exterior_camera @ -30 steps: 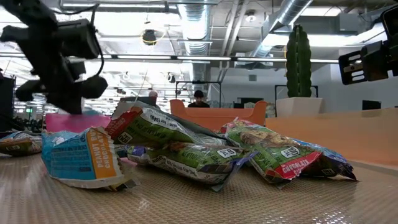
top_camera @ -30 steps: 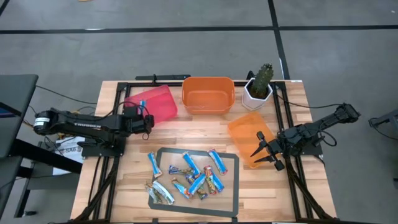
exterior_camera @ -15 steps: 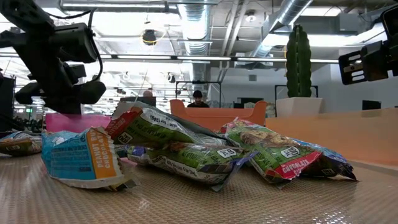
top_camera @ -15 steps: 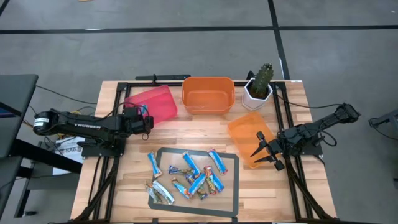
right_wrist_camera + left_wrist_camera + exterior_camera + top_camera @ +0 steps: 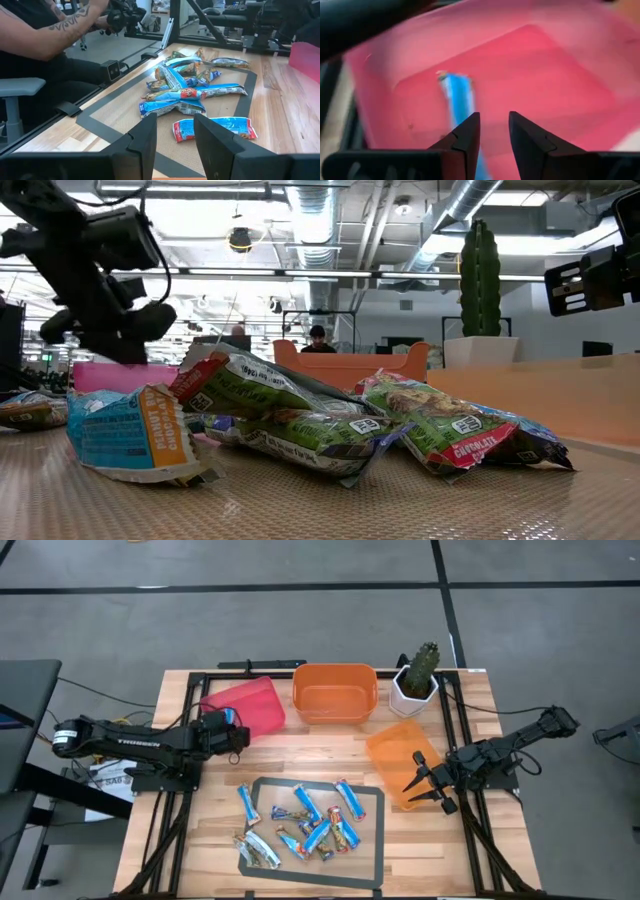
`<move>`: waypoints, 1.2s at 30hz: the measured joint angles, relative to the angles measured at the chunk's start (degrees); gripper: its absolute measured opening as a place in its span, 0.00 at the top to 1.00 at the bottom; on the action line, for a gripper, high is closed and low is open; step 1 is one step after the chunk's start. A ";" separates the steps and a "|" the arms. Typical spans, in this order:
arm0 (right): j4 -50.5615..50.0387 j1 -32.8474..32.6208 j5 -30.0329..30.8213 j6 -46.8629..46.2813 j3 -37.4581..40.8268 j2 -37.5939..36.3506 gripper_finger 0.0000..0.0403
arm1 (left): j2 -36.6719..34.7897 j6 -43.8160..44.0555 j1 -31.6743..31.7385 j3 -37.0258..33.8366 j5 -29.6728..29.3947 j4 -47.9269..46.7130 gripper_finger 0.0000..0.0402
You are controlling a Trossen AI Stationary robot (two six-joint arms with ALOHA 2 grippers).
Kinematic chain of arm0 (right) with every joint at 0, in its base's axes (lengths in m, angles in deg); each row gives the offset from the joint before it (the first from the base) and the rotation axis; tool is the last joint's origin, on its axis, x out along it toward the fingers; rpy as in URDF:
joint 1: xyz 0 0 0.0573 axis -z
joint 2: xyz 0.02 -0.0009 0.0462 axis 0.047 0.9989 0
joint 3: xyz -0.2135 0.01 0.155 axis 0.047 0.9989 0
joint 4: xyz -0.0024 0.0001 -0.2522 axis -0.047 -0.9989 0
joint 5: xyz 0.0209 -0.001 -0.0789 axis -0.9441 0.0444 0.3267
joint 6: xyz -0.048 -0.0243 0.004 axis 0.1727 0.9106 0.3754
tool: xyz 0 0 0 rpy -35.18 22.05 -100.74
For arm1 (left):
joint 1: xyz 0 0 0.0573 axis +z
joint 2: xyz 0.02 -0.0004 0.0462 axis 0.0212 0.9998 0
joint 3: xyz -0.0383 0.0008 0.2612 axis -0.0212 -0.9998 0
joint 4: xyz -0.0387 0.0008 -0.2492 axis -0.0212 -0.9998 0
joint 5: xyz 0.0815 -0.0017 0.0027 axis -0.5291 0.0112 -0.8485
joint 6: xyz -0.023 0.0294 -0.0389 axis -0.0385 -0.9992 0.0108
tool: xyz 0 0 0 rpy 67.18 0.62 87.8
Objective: Pick and place Granola Bars by type
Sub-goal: Put the orange granola bar into the light orange bin
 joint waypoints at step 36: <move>0.01 0.00 0.00 0.00 0.00 -0.01 0.70 | -6.55 -57.62 -25.42 1.09 23.41 25.04 0.76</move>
